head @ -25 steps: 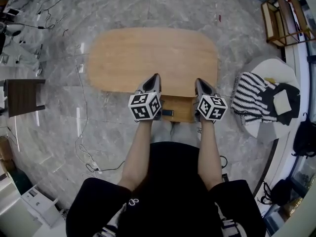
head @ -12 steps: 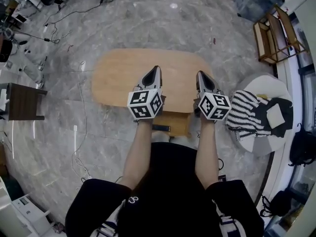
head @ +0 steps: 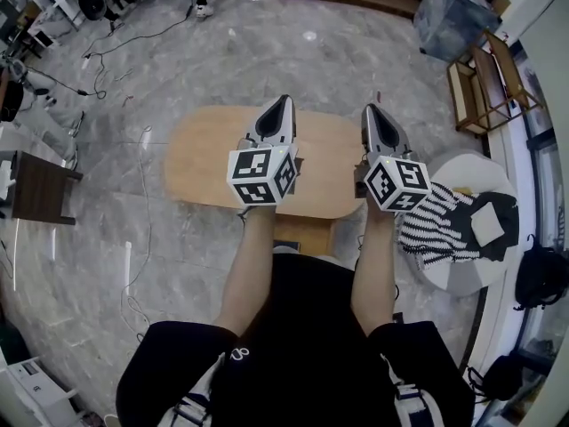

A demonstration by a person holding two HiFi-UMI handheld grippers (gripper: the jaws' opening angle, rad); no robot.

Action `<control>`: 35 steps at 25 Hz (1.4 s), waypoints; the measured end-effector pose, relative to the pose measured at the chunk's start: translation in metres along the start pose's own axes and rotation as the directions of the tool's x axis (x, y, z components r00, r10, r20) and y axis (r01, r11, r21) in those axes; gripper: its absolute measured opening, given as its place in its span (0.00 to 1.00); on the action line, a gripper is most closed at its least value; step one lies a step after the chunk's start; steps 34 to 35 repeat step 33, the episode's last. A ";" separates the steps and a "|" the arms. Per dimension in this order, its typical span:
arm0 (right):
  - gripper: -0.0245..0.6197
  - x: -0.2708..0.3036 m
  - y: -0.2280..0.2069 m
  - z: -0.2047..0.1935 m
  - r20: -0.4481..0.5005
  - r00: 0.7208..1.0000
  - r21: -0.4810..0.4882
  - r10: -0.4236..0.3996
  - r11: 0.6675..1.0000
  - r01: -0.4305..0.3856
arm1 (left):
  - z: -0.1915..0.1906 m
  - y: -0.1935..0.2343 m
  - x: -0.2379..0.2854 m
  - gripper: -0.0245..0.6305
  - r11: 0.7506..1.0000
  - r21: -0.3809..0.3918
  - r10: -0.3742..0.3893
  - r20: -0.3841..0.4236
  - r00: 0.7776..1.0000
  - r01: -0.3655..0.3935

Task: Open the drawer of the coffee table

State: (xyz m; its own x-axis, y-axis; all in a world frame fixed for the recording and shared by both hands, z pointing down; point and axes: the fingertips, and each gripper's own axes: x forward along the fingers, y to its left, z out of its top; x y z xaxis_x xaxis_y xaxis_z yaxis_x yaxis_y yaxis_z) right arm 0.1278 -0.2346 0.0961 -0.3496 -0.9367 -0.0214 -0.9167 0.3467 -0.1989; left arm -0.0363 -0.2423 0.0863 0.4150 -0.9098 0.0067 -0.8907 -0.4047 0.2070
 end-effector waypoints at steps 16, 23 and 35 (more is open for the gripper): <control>0.06 -0.012 0.009 0.049 0.080 0.997 -0.127 0.003 0.992 0.007 | 0.038 -0.034 -0.002 0.05 0.991 0.133 -0.028 0.044 0.999 0.022; 0.06 -0.014 0.009 0.053 0.086 0.996 -0.139 0.012 0.990 0.000 | 0.040 -0.037 -0.003 0.05 0.989 0.147 -0.025 0.043 0.999 0.019; 0.06 -0.012 0.010 0.051 0.079 0.997 -0.151 0.018 0.988 -0.006 | 0.037 -0.036 -0.001 0.05 0.988 0.150 -0.027 0.035 0.999 0.022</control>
